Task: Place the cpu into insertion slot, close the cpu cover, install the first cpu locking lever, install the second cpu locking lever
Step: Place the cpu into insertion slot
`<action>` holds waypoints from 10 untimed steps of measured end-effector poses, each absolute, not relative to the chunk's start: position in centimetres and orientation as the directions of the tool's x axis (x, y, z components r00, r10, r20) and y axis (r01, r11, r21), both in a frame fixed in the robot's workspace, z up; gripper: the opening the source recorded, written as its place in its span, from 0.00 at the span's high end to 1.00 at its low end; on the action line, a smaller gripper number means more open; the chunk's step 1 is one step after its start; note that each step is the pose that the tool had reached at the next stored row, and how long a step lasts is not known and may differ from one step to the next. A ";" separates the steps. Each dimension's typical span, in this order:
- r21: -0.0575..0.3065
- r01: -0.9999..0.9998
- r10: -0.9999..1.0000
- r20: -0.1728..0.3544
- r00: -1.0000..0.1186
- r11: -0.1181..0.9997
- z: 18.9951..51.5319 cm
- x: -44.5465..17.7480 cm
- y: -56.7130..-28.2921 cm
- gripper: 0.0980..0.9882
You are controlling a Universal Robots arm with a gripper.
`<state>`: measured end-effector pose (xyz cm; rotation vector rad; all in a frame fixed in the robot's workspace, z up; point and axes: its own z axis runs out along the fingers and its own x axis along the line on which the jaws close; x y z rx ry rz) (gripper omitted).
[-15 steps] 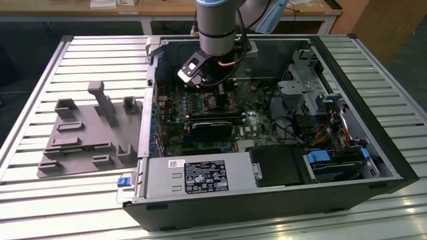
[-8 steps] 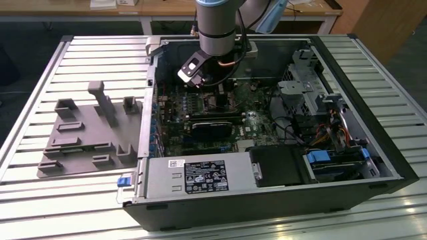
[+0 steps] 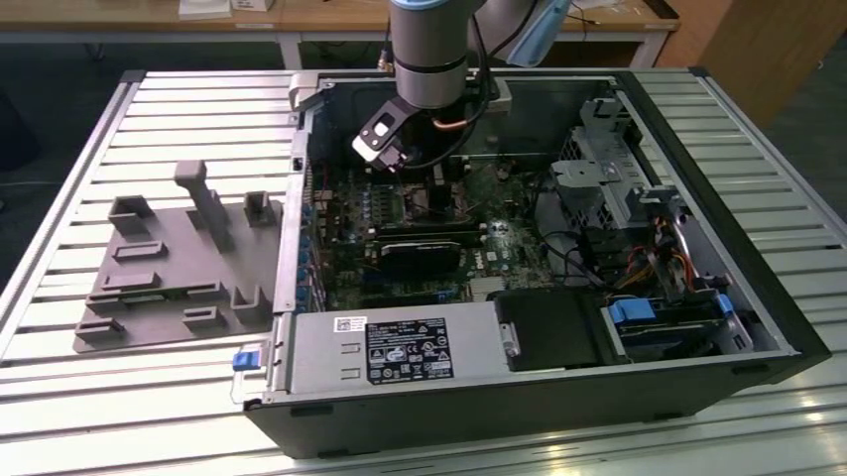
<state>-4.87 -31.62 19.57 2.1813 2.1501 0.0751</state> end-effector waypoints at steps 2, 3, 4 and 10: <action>0.089 0.996 1.000 -0.020 0.015 -0.013 19.6 -4.9 -31.6 0.51; 0.089 0.996 1.000 -0.020 0.015 -0.013 19.6 -4.9 -31.6 0.51; 0.089 0.996 1.000 -0.020 0.015 -0.013 19.5 -4.9 -31.6 0.51; 0.089 0.996 1.000 -0.020 0.016 -0.014 19.5 -4.8 -31.5 0.51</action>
